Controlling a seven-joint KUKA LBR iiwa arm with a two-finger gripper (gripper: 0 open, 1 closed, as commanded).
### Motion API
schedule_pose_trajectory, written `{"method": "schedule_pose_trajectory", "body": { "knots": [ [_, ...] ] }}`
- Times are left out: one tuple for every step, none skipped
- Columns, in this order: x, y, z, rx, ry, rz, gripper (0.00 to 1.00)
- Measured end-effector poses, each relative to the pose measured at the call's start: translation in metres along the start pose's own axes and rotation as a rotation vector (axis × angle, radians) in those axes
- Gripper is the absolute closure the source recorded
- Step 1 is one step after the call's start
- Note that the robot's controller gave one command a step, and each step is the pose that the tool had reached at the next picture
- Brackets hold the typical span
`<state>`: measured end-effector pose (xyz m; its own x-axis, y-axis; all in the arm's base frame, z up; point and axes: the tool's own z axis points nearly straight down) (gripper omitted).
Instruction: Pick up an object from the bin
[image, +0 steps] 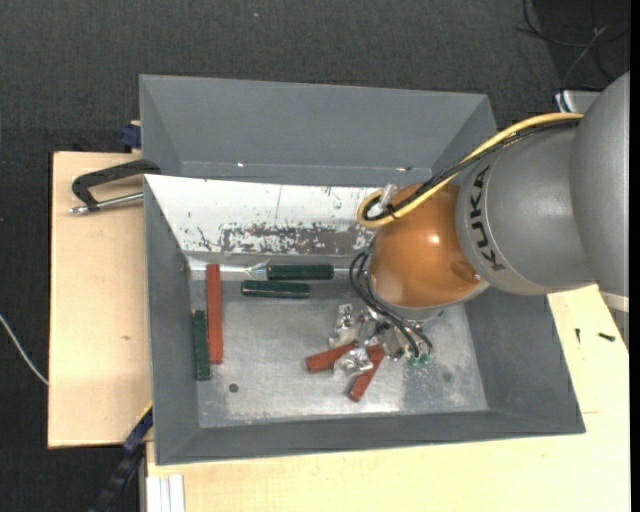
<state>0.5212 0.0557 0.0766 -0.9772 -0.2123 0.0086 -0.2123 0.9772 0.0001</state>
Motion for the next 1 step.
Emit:
{"method": "schedule_pose_trajectory", "body": {
  "knots": [
    [0.0042,0.0118,-0.0412,-0.001,-0.011,0.007,1.00]
  ]
}}
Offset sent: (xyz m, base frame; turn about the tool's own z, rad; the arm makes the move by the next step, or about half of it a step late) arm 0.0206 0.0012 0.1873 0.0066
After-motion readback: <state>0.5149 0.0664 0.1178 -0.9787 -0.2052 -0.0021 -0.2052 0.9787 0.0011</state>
